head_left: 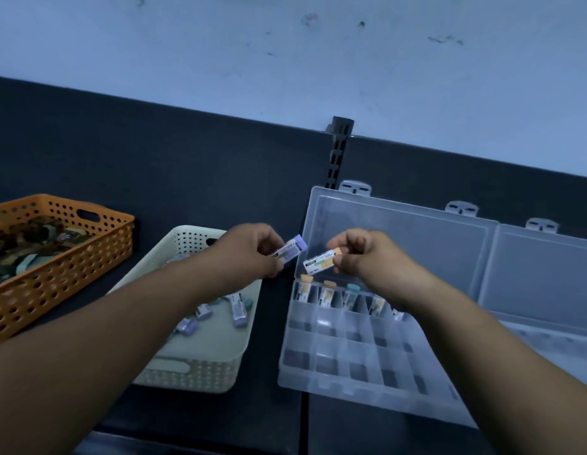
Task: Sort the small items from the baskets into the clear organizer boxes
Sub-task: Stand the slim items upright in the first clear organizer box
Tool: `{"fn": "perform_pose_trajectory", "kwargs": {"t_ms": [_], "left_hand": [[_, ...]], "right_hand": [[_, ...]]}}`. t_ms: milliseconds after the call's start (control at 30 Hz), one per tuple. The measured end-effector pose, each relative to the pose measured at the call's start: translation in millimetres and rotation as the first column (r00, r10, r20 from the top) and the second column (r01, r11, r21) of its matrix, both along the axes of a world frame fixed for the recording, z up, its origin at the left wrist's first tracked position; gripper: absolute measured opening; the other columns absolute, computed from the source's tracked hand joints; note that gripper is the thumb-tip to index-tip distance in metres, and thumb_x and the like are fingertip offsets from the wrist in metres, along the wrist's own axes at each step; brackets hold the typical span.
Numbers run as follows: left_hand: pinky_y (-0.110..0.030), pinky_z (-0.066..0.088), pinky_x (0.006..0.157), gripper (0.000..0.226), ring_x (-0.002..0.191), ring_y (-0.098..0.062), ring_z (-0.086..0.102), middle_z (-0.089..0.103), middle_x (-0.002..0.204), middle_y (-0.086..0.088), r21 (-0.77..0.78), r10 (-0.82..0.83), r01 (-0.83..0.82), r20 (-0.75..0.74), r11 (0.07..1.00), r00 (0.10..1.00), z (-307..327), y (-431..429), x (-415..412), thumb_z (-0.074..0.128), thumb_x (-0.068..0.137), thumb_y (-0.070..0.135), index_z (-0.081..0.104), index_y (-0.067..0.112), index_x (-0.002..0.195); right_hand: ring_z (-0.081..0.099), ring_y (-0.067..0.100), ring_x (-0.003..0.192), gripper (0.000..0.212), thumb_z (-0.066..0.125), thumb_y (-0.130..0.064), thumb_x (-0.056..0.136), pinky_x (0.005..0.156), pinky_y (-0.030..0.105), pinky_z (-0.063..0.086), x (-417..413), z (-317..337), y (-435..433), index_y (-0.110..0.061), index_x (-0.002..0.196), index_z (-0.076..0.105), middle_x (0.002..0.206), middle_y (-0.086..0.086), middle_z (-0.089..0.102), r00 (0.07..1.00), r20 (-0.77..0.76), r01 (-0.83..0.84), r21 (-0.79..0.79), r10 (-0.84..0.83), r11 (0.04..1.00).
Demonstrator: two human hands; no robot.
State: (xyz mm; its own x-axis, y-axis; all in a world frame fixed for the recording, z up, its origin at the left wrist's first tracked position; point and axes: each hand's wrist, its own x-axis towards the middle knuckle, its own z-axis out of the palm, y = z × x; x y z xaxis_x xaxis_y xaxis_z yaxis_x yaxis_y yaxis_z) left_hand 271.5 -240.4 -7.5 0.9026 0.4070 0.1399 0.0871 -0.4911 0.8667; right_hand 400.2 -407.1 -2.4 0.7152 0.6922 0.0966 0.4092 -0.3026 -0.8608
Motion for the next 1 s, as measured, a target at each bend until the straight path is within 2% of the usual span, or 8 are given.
{"fn": "perform_pose_trajectory", "kwargs": {"t_ms": [167, 267, 333, 467, 600, 733, 900, 1000], "left_hand": [[-0.028, 0.057, 0.065, 0.040, 0.075, -0.025, 0.070, 0.059, 0.078, -0.007, -0.177, -0.130, 0.126, -0.008, 0.976, 0.991, -0.1, -18.1, 15.4, 0.055, 0.086, -0.010, 0.059, 0.026, 0.103], [-0.028, 0.054, 0.065, 0.025, 0.065, -0.016, 0.069, 0.062, 0.068, 0.000, -0.213, -0.145, 0.138, -0.017, 0.967, 0.989, -2.0, -27.6, 24.1, 0.059, 0.090, 0.002, 0.065, 0.024, 0.101], [-0.027, 0.050, 0.066, 0.013, 0.061, -0.010, 0.061, 0.061, 0.064, 0.006, -0.195, -0.139, 0.135, -0.009, 0.972, 0.990, -5.4, -31.2, 30.2, 0.062, 0.091, 0.014, 0.067, 0.023, 0.097], [-0.021, 0.043, 0.064, 0.006, 0.056, 0.005, 0.054, 0.064, 0.073, 0.023, -0.058, -0.105, 0.105, 0.004, 0.993, 0.994, -11.5, -32.7, 40.9, 0.062, 0.090, 0.019, 0.067, 0.017, 0.092], [-0.023, 0.046, 0.063, 0.016, 0.069, -0.009, 0.059, 0.064, 0.080, 0.005, 0.111, -0.109, 0.114, -0.045, 0.987, 0.993, -17.9, -31.9, 46.0, 0.063, 0.089, 0.017, 0.062, 0.026, 0.101], [-0.026, 0.049, 0.067, 0.011, 0.073, -0.007, 0.059, 0.063, 0.080, 0.010, 0.346, -0.099, 0.130, -0.108, 0.929, 0.989, -23.2, -28.9, 46.7, 0.066, 0.086, 0.022, 0.061, 0.032, 0.085], [-0.031, 0.054, 0.079, 0.007, 0.084, -0.006, 0.063, 0.067, 0.088, 0.010, 0.389, -0.103, 0.167, -0.180, 0.906, 0.978, -26.8, -27.4, 48.7, 0.064, 0.087, 0.021, 0.068, 0.026, 0.088], [-0.029, 0.053, 0.080, 0.008, 0.085, -0.009, 0.064, 0.069, 0.090, 0.008, 0.413, -0.108, 0.194, -0.221, 0.890, 0.969, -29.2, -29.0, 49.7, 0.066, 0.085, 0.018, 0.071, 0.022, 0.090]], "right_hand": [[0.062, 0.013, 0.071, 0.023, 0.061, 0.007, 0.087, 0.082, 0.037, 0.054, 7.8, -3.7, -24.2, -0.017, 0.085, 0.060, 0.073, 0.002, 0.060, 0.999, 0.011, 0.041, -0.018, -0.041, 0.999], [0.062, 0.014, 0.075, 0.020, 0.061, 0.006, 0.086, 0.089, 0.045, 0.052, 9.7, -5.5, -32.9, -0.014, 0.082, 0.062, 0.074, 0.003, 0.064, 0.998, 0.040, 0.058, -0.064, -0.055, 0.996], [0.060, 0.016, 0.077, 0.019, 0.061, 0.004, 0.086, 0.090, 0.047, 0.052, 11.1, -7.2, -36.6, -0.014, 0.081, 0.063, 0.077, 0.005, 0.064, 0.996, 0.070, 0.056, -0.094, -0.049, 0.994], [0.056, 0.017, 0.077, 0.017, 0.063, -0.003, 0.088, 0.084, 0.040, 0.052, 12.8, -12.9, -37.8, -0.019, 0.081, 0.063, 0.080, 0.003, 0.062, 0.991, 0.135, 0.035, -0.180, -0.010, 0.983], [0.055, 0.014, 0.074, 0.010, 0.065, -0.009, 0.088, 0.074, 0.030, 0.050, 12.1, -21.5, -32.2, -0.018, 0.087, 0.061, 0.082, 0.003, 0.064, 0.976, 0.216, 0.028, -0.254, 0.028, 0.967], [0.057, 0.011, 0.073, 0.002, 0.065, -0.018, 0.089, 0.065, 0.022, 0.046, 11.0, -27.9, -27.5, -0.019, 0.088, 0.064, 0.084, 0.000, 0.067, 0.945, 0.316, 0.038, -0.346, 0.079, 0.938], [0.063, 0.019, 0.089, 0.008, 0.062, -0.017, 0.090, 0.079, 0.031, 0.052, 11.7, -34.5, -20.7, -0.015, 0.094, 0.069, 0.095, 0.004, 0.069, 0.918, 0.372, 0.037, -0.426, 0.137, 0.904], [0.063, 0.023, 0.088, 0.009, 0.062, -0.016, 0.088, 0.079, 0.035, 0.053, 11.8, -40.2, -16.3, -0.013, 0.091, 0.070, 0.093, 0.008, 0.069, 0.914, 0.376, 0.036, -0.457, 0.156, 0.889]]}}
